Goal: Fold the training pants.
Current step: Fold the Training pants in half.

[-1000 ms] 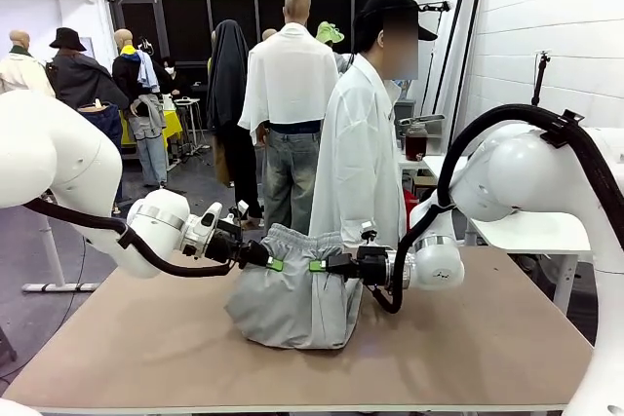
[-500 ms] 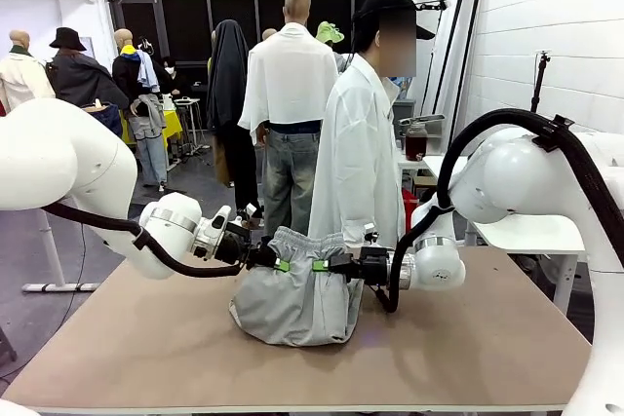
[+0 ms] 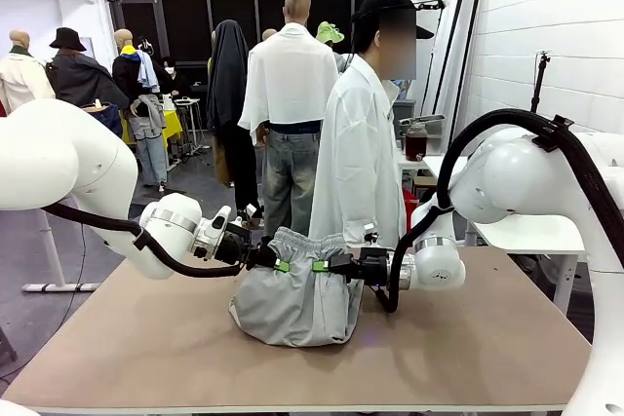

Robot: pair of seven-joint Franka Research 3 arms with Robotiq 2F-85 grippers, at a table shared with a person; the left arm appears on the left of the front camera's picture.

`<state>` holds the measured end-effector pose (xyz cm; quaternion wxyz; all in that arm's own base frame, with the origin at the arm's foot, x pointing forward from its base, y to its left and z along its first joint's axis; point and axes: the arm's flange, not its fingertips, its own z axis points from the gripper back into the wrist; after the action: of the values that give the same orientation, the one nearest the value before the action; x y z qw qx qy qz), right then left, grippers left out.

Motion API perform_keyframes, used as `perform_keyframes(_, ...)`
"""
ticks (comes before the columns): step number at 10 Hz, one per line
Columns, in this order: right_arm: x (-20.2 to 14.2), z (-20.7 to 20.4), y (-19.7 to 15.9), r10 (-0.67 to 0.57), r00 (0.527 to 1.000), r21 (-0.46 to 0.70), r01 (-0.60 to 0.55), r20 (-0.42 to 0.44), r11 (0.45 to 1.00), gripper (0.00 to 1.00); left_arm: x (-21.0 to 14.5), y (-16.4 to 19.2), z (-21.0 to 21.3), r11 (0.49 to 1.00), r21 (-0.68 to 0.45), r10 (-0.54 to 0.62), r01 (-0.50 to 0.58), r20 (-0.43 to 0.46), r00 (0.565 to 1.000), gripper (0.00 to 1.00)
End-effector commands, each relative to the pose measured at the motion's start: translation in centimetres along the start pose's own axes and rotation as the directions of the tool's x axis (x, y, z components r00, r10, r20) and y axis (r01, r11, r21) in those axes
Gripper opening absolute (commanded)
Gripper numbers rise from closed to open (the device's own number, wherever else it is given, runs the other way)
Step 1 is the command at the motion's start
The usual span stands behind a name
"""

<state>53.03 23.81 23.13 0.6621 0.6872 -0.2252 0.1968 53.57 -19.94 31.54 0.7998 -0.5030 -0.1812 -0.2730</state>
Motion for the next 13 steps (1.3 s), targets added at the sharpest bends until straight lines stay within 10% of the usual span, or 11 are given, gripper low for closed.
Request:
perform_keyframes(1,0.3,-0.2,-0.5,-0.009,1.000,-0.007,0.009,0.001,1.000,0.00,1.0,0.5,-0.1,1.000,-0.011,0.002,-0.002,0.008,1.000,0.00)
perform_keyframes(13,4.3,-0.9,-4.3,-0.019,1.000,-0.149,0.017,-0.011,0.989,0.00,0.6,5.1,-0.3,0.973,0.127,0.191,-0.193,0.028,0.981,0.00)
